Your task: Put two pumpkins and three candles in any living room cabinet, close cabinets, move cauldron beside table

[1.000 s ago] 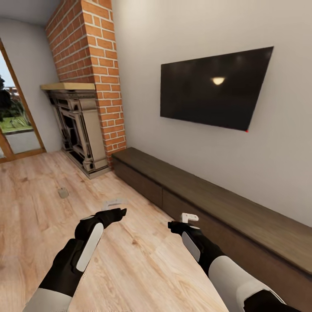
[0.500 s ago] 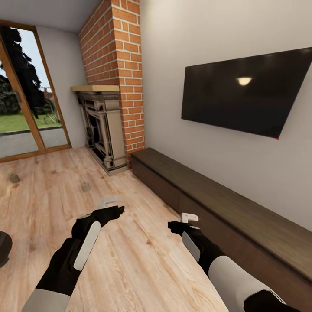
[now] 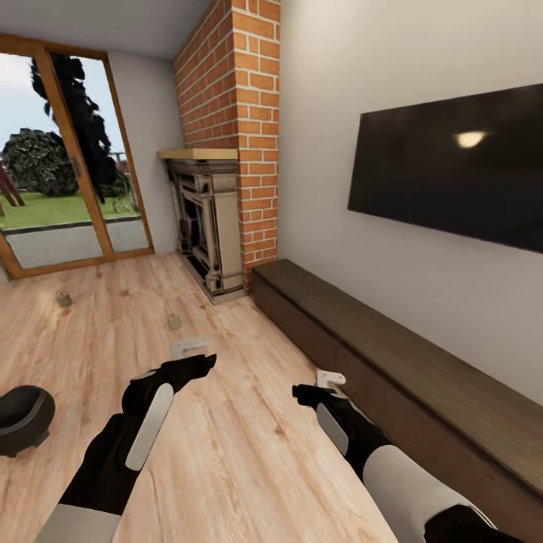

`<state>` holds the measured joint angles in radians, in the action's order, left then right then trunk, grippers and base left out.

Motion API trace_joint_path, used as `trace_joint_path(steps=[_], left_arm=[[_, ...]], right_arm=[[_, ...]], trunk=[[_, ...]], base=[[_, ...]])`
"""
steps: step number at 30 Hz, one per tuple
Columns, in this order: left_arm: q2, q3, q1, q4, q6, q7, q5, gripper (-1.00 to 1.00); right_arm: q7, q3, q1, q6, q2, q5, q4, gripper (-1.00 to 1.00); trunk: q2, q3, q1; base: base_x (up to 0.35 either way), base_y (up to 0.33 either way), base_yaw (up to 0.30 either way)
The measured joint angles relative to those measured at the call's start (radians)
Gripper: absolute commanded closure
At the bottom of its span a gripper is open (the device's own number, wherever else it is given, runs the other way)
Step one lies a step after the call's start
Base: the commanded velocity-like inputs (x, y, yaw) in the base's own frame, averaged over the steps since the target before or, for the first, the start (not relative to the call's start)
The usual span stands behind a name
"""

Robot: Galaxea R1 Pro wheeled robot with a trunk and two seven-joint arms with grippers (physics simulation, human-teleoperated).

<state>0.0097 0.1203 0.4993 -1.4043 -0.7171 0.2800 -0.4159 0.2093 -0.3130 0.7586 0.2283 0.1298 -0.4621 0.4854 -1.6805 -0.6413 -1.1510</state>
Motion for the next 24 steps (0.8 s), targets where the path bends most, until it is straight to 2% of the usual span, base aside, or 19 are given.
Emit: trace_joint_path(steps=[19,24], left_arm=[[0.000,-0.001,0.000,0.002,0.000,-0.002,-0.002,-1.00],[0.001,-0.001,0.000,0.002,0.000,-0.001,-0.030,-1.00]], right_arm=[[-0.001,-0.001,0.000,-0.003,-0.002,0.006,0.000,-1.00],[0.000,-0.001,0.000,-0.003,-0.002,0.007,0.000,-1.00]], trunk=[[0.000,0.000,0.000],[0.000,0.000,0.000]], base=[[0.328,0.000,0.002],[0.328,0.000,0.000]])
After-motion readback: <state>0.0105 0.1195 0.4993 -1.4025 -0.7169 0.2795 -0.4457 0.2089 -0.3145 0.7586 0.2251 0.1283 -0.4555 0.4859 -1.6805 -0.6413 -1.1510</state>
